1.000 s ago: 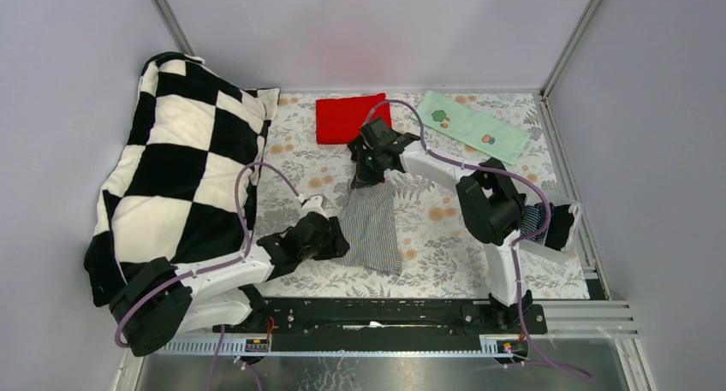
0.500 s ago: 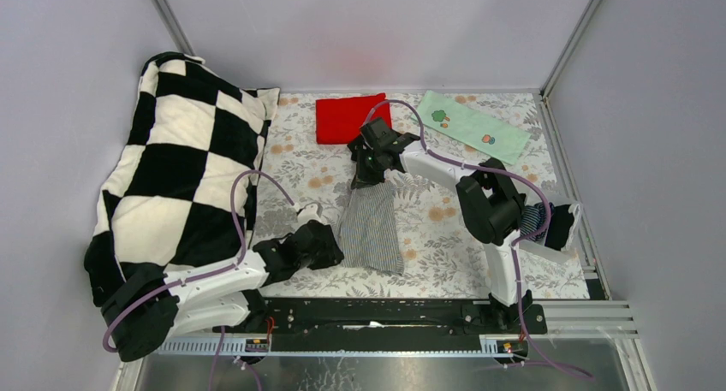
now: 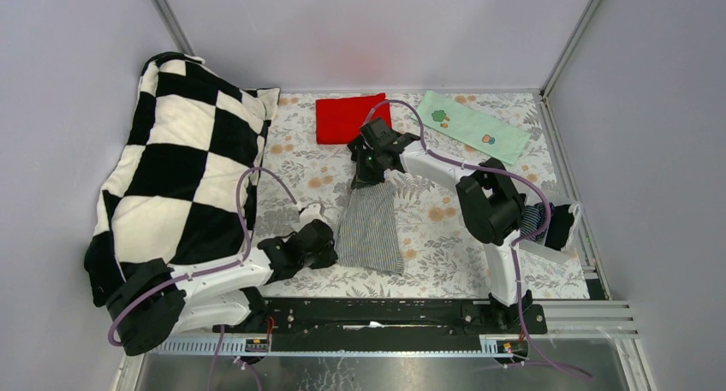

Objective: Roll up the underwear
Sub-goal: Fold the underwear at the center of the board.

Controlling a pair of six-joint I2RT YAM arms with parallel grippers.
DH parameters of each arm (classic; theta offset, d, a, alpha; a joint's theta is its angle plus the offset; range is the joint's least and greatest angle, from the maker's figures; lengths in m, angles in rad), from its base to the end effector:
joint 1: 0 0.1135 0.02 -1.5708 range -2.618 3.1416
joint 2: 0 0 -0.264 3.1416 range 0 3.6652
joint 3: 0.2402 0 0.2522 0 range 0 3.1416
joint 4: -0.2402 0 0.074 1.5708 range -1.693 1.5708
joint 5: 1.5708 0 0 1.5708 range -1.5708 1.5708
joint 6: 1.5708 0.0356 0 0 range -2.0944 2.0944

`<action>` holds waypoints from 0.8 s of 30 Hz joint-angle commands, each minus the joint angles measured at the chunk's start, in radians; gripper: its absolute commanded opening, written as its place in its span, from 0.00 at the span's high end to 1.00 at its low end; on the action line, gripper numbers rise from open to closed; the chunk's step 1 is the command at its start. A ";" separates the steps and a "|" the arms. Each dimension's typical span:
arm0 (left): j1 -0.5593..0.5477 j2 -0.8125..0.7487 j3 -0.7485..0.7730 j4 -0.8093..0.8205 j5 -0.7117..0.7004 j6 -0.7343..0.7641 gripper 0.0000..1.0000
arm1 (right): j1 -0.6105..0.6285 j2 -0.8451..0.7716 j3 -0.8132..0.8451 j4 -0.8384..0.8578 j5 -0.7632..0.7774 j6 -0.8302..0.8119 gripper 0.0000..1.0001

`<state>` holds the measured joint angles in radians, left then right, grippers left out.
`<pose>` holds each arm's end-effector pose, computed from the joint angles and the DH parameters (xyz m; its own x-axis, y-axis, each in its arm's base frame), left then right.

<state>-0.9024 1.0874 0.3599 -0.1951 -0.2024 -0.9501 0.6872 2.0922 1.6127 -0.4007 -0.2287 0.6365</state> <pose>0.1208 -0.1414 0.1424 -0.8515 -0.2074 -0.4815 0.0015 0.9174 -0.3979 0.3549 0.3017 0.1989 -0.9128 -0.0002 -0.4084 -0.2324 0.8225 0.5192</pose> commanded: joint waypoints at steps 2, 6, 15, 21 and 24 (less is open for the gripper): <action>-0.004 -0.030 0.037 -0.134 -0.063 0.039 0.95 | 0.009 -0.039 0.017 0.006 -0.019 -0.004 1.00; -0.005 -0.130 0.069 -0.211 -0.109 0.034 0.98 | 0.009 -0.059 -0.020 0.087 -0.072 0.027 1.00; -0.010 -0.165 0.142 -0.217 -0.048 0.130 1.00 | 0.003 -0.079 -0.059 0.173 -0.074 0.060 1.00; -0.052 -0.113 0.197 -0.180 -0.007 0.194 1.00 | -0.017 -0.099 -0.072 0.152 -0.055 0.041 1.00; -0.086 -0.078 0.224 -0.156 0.012 0.217 1.00 | -0.030 -0.114 -0.086 0.148 -0.050 0.031 1.00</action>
<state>-0.9501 0.9745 0.5339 -0.3901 -0.2268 -0.8001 0.6788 2.0594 1.5414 -0.2584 -0.2810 0.6823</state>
